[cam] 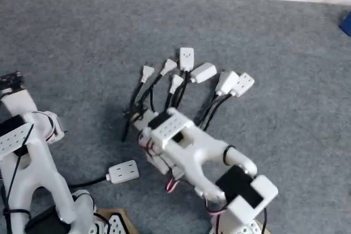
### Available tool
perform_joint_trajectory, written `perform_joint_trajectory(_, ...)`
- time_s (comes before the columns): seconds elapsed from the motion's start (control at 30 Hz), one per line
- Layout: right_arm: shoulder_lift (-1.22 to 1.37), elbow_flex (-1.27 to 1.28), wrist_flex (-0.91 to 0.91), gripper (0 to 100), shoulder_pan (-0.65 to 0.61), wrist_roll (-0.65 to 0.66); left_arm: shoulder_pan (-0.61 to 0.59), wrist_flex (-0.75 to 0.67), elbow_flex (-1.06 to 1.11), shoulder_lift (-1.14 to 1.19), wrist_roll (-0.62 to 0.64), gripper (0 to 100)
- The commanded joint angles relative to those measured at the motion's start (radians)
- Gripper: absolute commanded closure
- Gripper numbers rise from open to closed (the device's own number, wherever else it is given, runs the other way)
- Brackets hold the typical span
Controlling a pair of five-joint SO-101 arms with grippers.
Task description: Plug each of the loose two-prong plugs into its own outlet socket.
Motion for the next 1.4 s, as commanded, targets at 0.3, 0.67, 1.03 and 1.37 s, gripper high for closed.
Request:
perform_joint_trajectory(0.3,-0.325,-0.653,0.417,99.1,0.216,-0.009,0.285,0.445,-0.377,-0.030,-0.109,71)
perform_joint_trajectory(0.67,-0.549,-0.776,0.522,99.1,0.245,-0.043,0.475,0.717,-0.602,-0.061,-0.104,71)
perform_joint_trajectory(1.03,-1.288,0.150,-0.214,99.1,0.309,-0.130,0.819,0.672,-0.332,-0.708,-0.123,68)
perform_joint_trajectory(1.37,-1.135,0.590,-0.645,99.2,0.228,-0.137,0.820,0.341,0.094,-0.967,-0.126,55)
